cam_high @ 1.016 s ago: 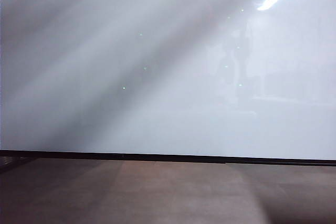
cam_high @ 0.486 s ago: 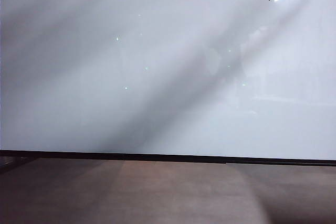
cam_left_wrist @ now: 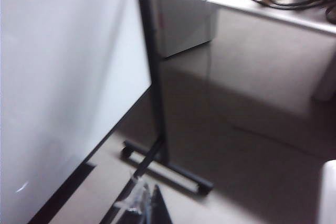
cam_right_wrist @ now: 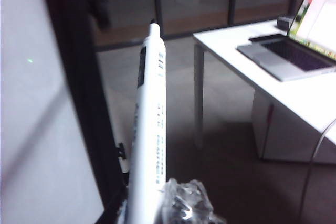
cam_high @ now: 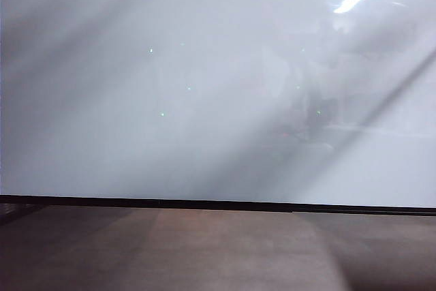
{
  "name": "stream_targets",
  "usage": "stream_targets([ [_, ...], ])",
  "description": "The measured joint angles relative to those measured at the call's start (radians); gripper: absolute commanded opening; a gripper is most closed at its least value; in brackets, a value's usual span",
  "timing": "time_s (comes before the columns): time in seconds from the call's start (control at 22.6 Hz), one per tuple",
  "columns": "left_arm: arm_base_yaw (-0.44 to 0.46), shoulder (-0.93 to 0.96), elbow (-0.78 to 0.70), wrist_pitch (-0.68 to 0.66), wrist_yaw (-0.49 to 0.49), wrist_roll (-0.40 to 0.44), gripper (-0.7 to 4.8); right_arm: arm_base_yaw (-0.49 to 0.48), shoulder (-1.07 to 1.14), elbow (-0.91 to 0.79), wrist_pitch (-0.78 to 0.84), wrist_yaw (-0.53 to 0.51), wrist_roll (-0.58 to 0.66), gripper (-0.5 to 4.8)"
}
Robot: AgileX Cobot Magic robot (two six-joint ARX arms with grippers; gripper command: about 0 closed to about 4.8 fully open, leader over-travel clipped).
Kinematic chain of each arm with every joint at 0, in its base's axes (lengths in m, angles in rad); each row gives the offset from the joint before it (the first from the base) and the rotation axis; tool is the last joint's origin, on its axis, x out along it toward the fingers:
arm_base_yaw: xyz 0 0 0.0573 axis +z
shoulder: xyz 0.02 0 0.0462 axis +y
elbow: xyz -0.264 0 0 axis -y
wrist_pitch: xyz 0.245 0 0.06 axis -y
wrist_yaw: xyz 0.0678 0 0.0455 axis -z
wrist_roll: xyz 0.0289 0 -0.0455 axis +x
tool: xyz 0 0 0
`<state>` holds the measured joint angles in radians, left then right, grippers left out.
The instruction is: Reach to the right to find the marker pen, pick it up, and write the number 1 on the whiteboard.
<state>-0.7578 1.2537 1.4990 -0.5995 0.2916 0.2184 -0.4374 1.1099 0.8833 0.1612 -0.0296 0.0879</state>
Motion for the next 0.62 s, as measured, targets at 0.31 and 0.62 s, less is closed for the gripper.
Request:
stream_targets([
  [0.31,0.0,0.066,-0.001,-0.05,-0.037,0.014,-0.05,0.009,0.35,0.043,0.137,-0.052,-0.014,-0.06],
  [0.62,0.082,-0.174,-0.022,-0.128,-0.214,-0.048,-0.05,0.071,-0.054,0.047,-0.031,-0.233,-0.02,-0.06],
])
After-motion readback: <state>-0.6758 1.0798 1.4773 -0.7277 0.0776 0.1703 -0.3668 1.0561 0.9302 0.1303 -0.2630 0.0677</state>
